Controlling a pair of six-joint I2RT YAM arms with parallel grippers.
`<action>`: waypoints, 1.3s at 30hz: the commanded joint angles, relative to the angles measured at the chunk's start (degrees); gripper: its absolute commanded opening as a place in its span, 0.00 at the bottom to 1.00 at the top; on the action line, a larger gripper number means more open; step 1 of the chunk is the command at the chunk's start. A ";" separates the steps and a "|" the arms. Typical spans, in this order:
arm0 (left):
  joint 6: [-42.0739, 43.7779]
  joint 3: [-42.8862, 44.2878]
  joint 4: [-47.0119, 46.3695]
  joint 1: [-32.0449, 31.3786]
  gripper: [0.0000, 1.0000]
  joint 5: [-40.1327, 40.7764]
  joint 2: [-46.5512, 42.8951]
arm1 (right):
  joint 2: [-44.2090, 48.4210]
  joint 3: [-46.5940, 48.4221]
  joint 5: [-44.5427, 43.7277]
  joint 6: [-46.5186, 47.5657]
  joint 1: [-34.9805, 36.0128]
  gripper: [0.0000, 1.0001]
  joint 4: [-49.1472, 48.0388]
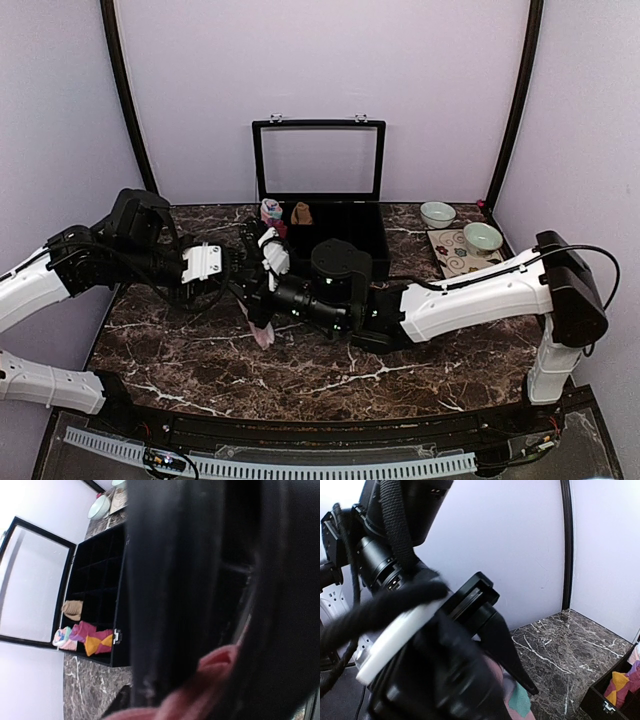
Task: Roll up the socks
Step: Roll the sock.
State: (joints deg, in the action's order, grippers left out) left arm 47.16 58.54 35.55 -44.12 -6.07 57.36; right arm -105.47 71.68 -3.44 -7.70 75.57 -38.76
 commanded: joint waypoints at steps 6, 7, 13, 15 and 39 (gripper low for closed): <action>12.17 -5.25 -16.19 0.17 0.32 13.80 -5.39 | -2.38 5.88 -3.32 -11.70 0.41 0.00 4.25; 13.49 -5.79 -17.93 0.17 0.32 14.29 -6.09 | -2.51 5.71 -3.40 -13.00 0.26 0.00 4.16; 20.37 -7.59 -22.71 -0.78 0.34 15.41 -8.46 | -2.83 5.70 -2.79 -22.46 -1.29 0.00 3.32; 22.51 -8.50 -24.33 -1.58 0.37 16.48 -8.69 | -2.82 6.40 -2.96 -25.33 -1.69 0.00 4.51; 36.90 -13.30 -34.81 -3.05 0.45 18.25 -9.29 | -5.04 8.85 1.92 -47.22 -6.92 0.00 10.89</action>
State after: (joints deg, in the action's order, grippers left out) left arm 77.25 45.76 3.60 -46.41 14.50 49.45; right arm -110.08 83.26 -4.16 -48.95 70.67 -29.63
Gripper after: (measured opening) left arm 0.471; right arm 0.068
